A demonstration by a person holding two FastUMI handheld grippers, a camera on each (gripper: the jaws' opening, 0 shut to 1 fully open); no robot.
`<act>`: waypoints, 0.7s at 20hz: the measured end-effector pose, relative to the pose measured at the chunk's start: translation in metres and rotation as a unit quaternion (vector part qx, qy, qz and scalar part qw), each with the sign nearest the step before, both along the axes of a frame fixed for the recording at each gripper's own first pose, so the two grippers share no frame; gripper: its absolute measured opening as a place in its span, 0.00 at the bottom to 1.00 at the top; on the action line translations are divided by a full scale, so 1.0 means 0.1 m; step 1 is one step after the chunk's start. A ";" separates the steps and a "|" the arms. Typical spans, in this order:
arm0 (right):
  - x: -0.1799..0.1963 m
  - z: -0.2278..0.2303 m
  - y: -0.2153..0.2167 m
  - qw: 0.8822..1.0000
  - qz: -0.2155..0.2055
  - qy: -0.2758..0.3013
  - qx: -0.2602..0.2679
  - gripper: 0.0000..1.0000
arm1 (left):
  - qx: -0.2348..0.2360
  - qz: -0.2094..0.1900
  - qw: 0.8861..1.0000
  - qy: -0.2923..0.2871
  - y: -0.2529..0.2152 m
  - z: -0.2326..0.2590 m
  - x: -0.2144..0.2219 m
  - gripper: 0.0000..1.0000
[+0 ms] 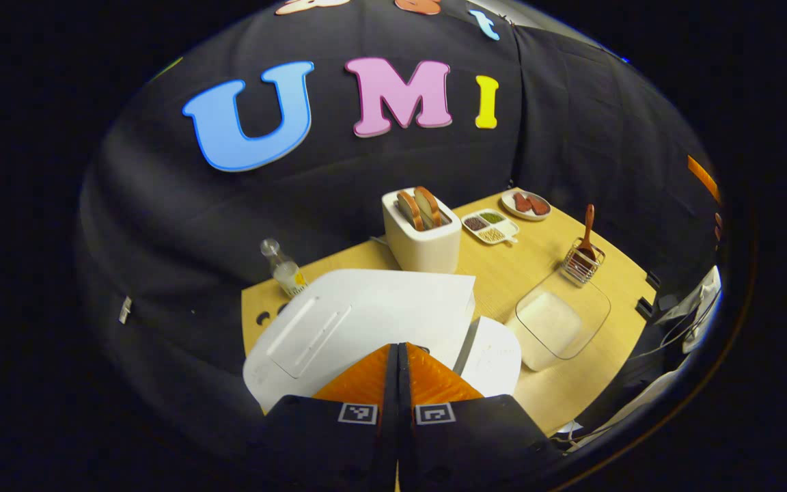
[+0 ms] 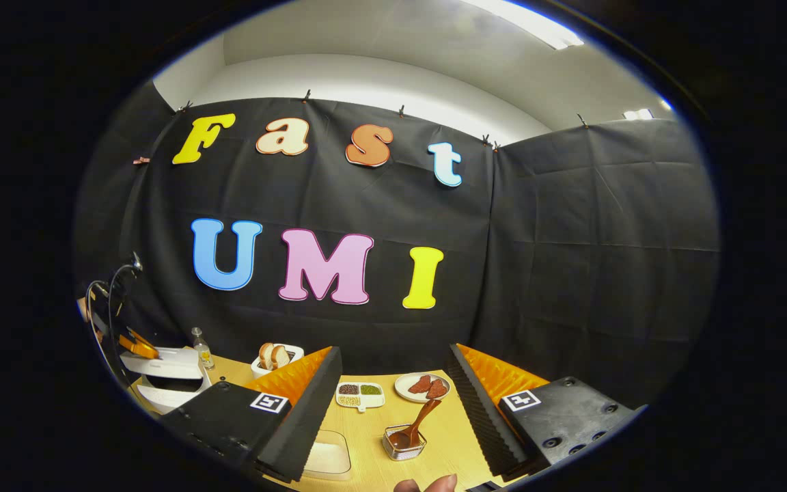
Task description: Close the left gripper, press the button to open the rice cooker; take a wooden spoon from the chopstick holder with the right hand, scoop a spoonful of rice and pour it into the rice cooker, then put the wooden spoon back into the chopstick holder.
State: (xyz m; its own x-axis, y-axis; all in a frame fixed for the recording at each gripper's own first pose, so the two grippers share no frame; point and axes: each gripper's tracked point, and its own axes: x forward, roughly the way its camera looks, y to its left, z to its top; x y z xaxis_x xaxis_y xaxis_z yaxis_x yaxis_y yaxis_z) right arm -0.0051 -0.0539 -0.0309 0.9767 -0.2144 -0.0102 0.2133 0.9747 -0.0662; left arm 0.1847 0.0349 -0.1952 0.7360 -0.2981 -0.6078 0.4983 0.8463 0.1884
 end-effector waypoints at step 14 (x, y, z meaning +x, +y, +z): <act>-0.13 0.44 -0.32 0.994 0.021 -0.095 -0.041 0.97 | -0.076 0.170 0.933 -0.308 0.25 1.58 -0.52 0.72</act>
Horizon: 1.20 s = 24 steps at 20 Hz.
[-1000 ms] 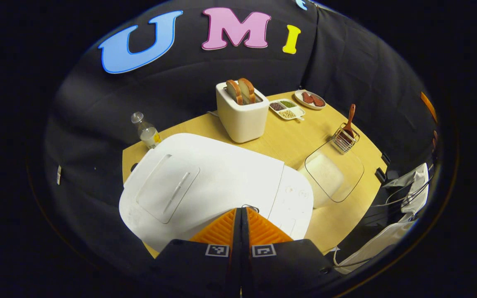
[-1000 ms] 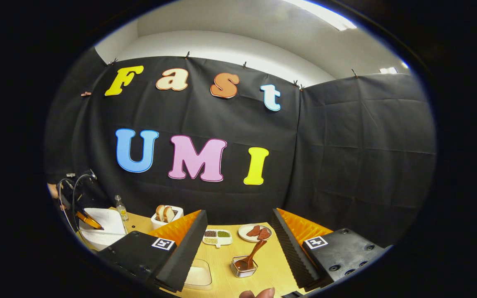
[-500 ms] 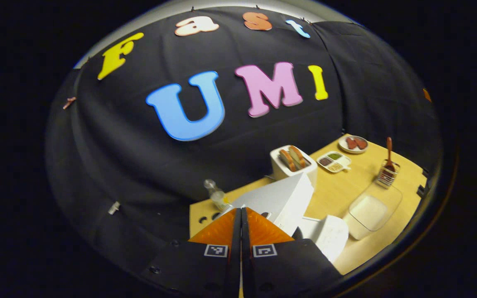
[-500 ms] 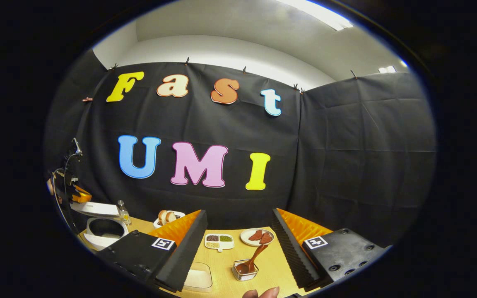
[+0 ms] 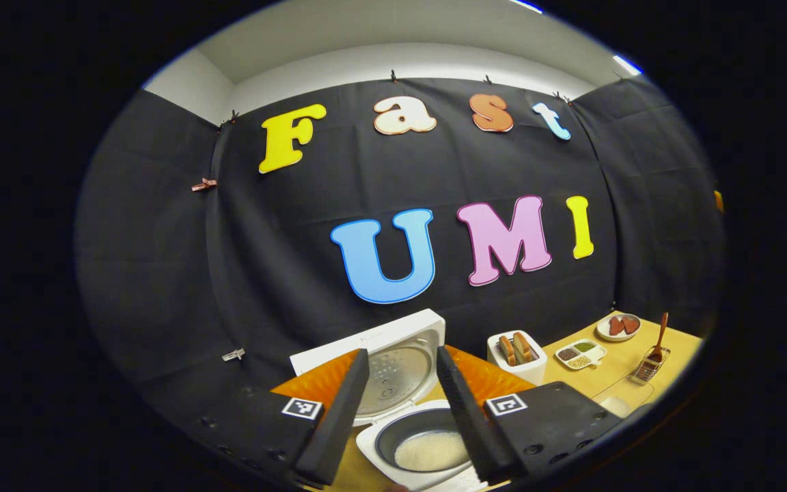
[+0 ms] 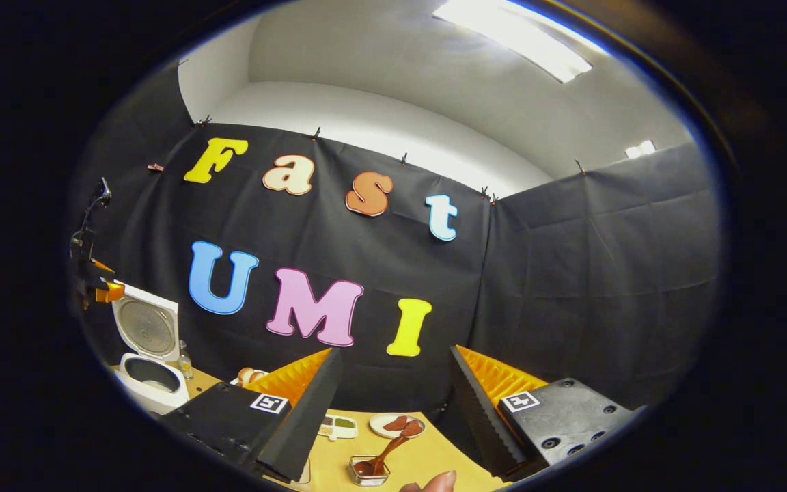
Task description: Close the left gripper, press the button to open the rice cooker; take a wooden spoon from the chopstick holder with the right hand, scoop a spoonful of rice and pour it into the rice cooker, then put the wooden spoon back into the chopstick holder.
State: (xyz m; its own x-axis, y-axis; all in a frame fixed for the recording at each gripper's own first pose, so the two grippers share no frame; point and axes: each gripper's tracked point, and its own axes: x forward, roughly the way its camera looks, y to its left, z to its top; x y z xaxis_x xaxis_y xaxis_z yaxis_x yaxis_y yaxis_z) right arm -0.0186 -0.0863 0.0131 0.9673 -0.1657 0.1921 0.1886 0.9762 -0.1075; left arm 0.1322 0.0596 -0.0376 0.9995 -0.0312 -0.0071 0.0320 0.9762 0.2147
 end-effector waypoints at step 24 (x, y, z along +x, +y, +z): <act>1.10 -2.83 -1.00 0.914 0.171 0.316 0.186 0.86 | -0.029 0.108 0.993 -0.031 -1.51 0.21 -1.15 0.96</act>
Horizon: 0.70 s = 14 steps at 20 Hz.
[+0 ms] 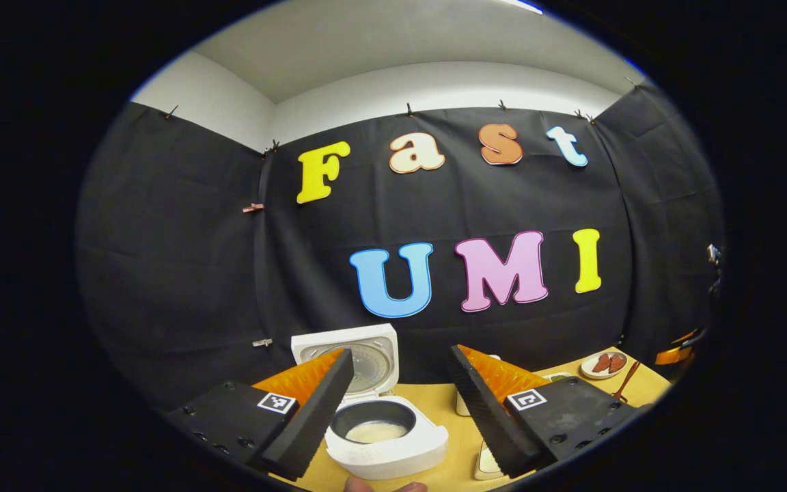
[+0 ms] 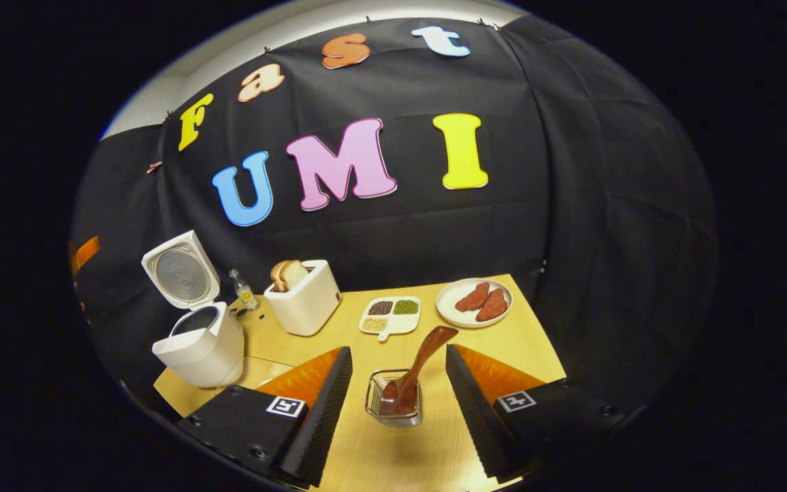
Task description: Close the left gripper, press the button to open the rice cooker; take a wooden spoon from the chopstick holder with the right hand, scoop a spoonful of rice and pour it into the rice cooker, then put the wooden spoon back into the chopstick holder.
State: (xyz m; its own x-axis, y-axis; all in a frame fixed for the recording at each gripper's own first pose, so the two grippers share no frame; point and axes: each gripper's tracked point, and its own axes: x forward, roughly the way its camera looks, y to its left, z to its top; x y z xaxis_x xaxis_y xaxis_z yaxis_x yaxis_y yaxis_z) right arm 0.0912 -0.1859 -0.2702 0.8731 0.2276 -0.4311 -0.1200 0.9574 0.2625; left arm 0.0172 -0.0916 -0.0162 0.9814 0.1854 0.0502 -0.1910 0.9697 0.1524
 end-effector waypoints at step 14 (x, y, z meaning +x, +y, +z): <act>0.66 -1.35 0.25 0.990 0.058 0.124 0.044 0.46 | -0.012 0.110 0.993 0.038 -0.03 -0.21 -0.49 0.97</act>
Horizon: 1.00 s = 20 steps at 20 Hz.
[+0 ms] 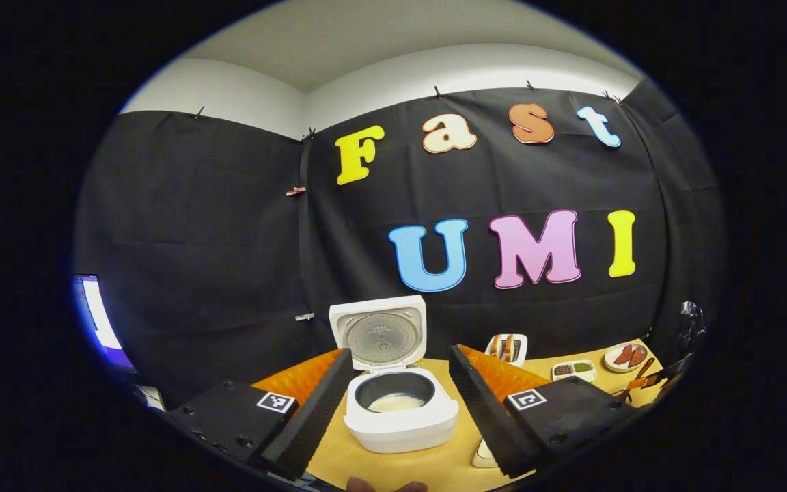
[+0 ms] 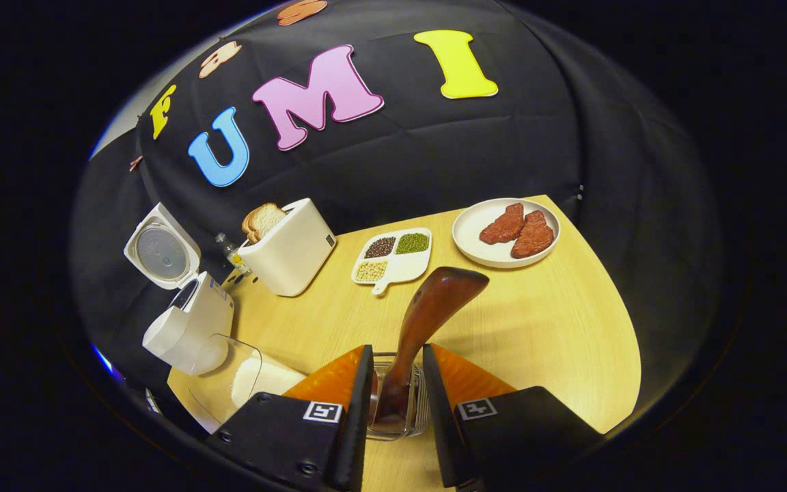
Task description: Close the left gripper, press the button to open the rice cooker; take a wooden spoon from the chopstick holder with the right hand, scoop a spoonful of rice and pour it into the rice cooker, then put the wooden spoon back into the chopstick holder.
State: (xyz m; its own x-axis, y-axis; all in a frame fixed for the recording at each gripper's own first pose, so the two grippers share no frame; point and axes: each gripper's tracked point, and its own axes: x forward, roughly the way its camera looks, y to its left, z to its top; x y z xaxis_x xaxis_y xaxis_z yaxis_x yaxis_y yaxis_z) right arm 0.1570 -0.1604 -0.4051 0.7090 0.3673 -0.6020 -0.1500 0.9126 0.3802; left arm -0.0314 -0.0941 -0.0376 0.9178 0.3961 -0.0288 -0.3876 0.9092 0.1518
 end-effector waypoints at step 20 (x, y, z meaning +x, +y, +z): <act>-0.27 0.13 0.00 0.996 -0.053 -0.065 -0.030 0.14 | -0.037 0.000 0.999 0.031 0.69 -0.23 -0.04 0.97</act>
